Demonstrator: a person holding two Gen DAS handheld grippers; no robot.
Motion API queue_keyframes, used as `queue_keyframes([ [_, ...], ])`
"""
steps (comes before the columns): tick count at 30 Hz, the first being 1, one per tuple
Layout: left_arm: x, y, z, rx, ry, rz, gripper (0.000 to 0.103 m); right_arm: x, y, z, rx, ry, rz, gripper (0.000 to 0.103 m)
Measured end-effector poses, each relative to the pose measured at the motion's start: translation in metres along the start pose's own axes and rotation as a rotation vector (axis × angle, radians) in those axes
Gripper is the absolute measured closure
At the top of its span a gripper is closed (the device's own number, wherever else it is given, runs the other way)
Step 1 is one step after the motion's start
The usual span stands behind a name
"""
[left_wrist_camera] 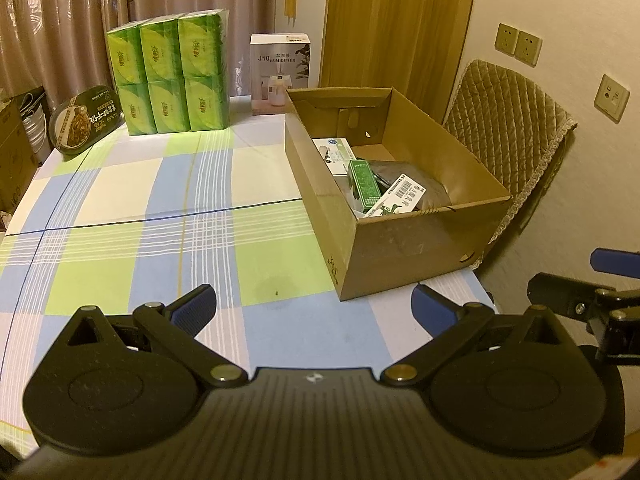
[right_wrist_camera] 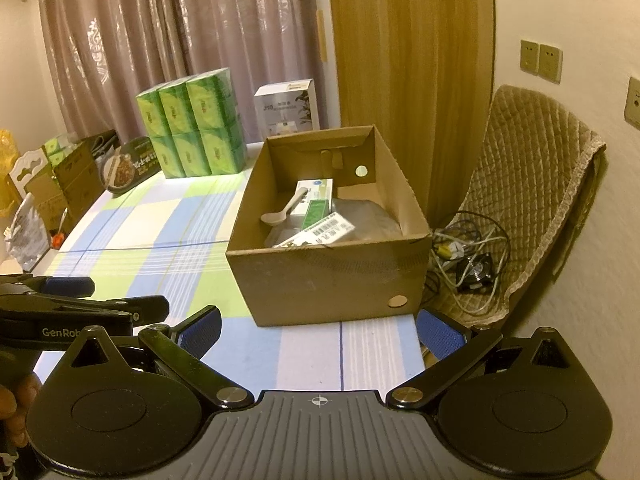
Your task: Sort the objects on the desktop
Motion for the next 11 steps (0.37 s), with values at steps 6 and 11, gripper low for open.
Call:
queue_keyframes([
  [6,0.0010,0.0002,0.0003,-0.004,-0.001,0.005,0.001,0.0008,-0.0021,-0.0006,0.004,0.003,0.000,0.002],
  [11,0.0033,0.0017,0.0013,-0.027,-0.017,0.025,0.001,0.0022,-0.0049,-0.0018,0.007,0.008,0.001,0.002],
])
Point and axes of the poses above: each gripper's, at about its wrist camera, not at the fingertips, and y roughly against the way its jaws point, x to its left, z to its top, the point moved 8 cm from there along -y, roughly the way its jaws point, and after that the axes turned 7 degrees about -z, right-handed, at the moved point
